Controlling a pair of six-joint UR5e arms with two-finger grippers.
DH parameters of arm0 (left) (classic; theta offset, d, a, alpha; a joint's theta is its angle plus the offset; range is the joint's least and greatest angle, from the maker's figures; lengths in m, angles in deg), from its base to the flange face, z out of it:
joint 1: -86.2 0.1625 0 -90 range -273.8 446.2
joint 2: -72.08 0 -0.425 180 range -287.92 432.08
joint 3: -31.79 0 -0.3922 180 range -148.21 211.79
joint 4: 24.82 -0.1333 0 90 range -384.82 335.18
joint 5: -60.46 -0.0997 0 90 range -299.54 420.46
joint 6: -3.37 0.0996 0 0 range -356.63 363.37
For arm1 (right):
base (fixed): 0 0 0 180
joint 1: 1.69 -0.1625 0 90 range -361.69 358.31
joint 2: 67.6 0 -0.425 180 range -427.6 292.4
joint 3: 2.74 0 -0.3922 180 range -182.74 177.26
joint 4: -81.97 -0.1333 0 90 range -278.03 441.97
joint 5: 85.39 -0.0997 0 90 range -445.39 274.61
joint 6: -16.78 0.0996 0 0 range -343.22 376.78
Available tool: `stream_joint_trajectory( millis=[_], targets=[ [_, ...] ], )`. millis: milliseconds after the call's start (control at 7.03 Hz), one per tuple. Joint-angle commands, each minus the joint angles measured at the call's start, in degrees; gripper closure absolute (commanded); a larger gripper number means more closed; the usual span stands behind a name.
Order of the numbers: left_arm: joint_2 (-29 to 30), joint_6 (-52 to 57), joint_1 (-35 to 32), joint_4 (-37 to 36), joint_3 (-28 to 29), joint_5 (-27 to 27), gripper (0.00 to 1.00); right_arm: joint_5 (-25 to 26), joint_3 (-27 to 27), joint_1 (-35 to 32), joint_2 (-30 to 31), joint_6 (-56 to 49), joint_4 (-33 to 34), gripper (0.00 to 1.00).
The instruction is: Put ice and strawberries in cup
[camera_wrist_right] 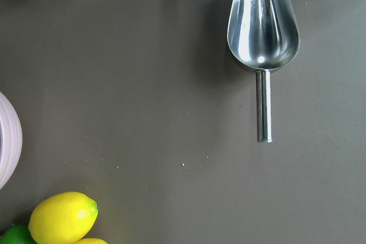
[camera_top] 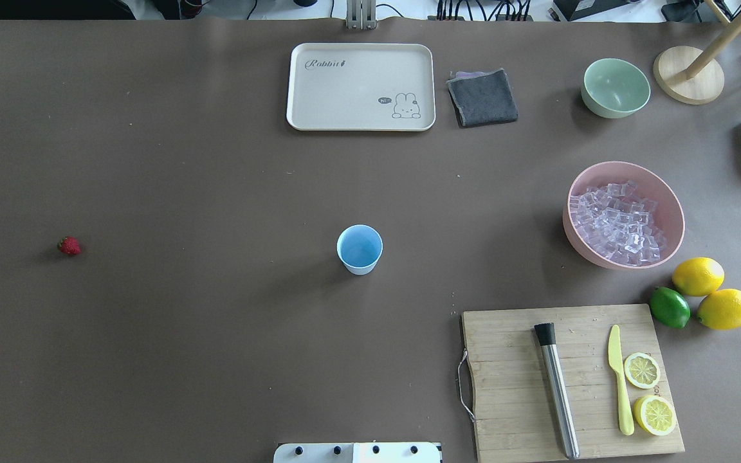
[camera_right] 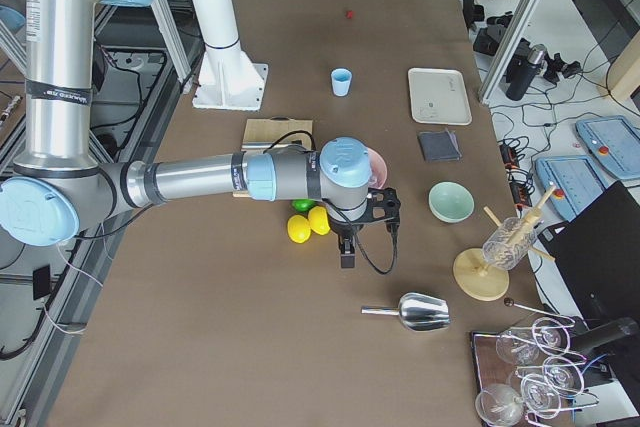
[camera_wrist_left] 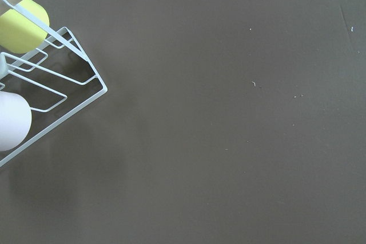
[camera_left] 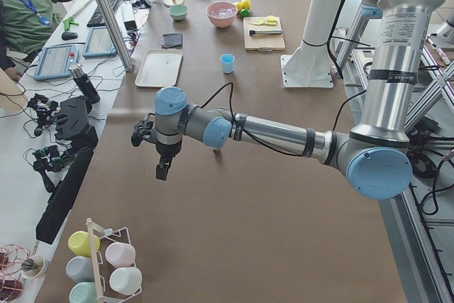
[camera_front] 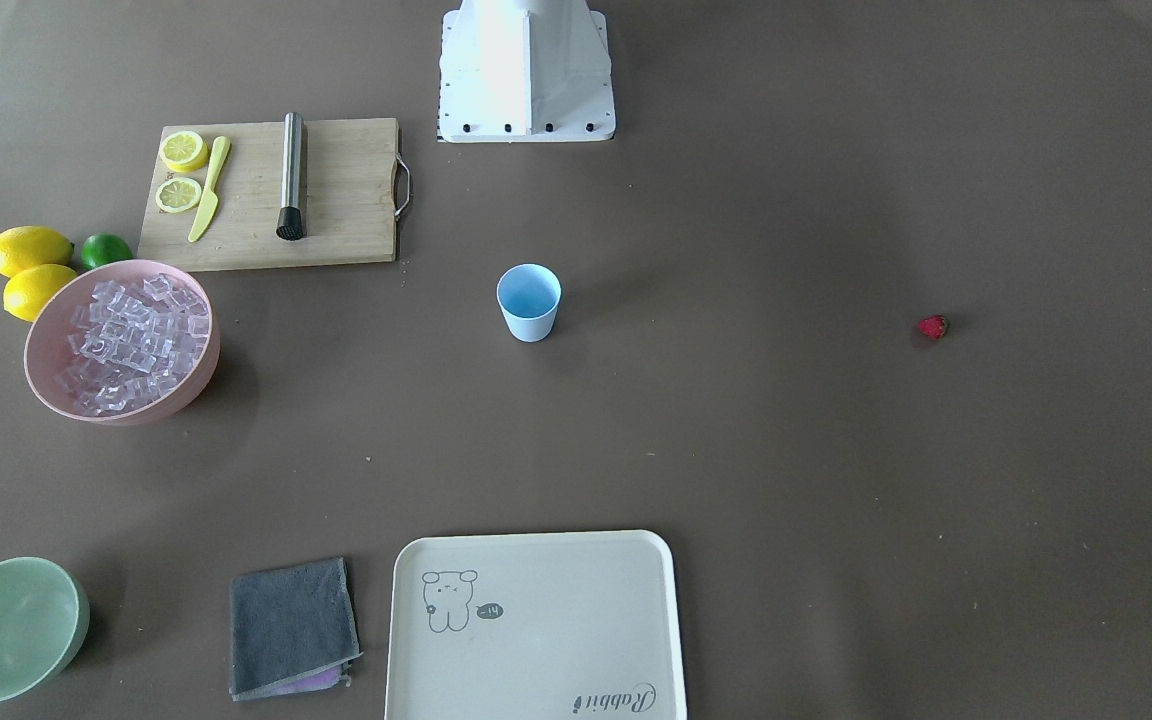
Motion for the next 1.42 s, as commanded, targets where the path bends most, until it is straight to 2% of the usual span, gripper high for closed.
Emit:
stream_joint_trajectory(
  millis=[0, 427, 854, 1138, 1281],
  targets=[
    [0.1, -0.1, 0.0, 0.0, -0.1, -0.1, 0.02, 0.0, 0.2, -0.1, 0.0, 0.1, 0.0, 0.00],
    [0.1, -0.3, 0.5, -0.1, 0.1, -0.1, 0.02, 0.0, 0.2, 1.0, -2.4, 0.7, 0.0, 0.00],
    [0.2, -0.4, 0.5, 0.0, -0.2, 0.0, 0.02, 0.4, 0.1, 9.8, -11.3, 10.2, 0.0, 0.00],
    [0.0, -0.5, 0.6, 3.9, 0.9, 0.0, 0.02, 0.5, 0.3, 18.7, -17.2, 23.6, -1.6, 0.00],
    [0.1, -0.5, 0.6, 4.0, 1.0, 0.0, 0.02, 2.4, -0.2, 22.9, -16.7, 32.5, -9.4, 0.00]
  ],
)
